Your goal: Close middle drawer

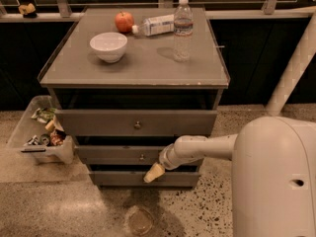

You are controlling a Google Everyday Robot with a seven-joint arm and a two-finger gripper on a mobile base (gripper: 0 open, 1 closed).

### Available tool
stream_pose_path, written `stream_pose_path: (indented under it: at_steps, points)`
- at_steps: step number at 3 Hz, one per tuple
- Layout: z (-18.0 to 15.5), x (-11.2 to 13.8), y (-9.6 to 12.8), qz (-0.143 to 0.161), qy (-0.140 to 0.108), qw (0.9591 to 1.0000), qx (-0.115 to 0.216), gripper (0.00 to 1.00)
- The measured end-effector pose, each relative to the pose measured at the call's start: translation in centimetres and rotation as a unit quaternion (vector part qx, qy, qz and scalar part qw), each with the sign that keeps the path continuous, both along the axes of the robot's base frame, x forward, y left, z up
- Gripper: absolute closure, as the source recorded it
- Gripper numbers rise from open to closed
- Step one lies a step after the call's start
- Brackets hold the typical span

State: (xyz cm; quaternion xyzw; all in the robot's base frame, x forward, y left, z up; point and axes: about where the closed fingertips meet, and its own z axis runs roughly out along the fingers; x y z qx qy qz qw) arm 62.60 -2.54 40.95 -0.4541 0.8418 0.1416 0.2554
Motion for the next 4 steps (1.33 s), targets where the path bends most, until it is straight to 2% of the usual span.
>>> stream_pose_path:
  at_steps: [4]
  points:
    - [-0.55, 0.17, -0.41, -0.017, 0.004, 0.9998, -0.004, 0.00]
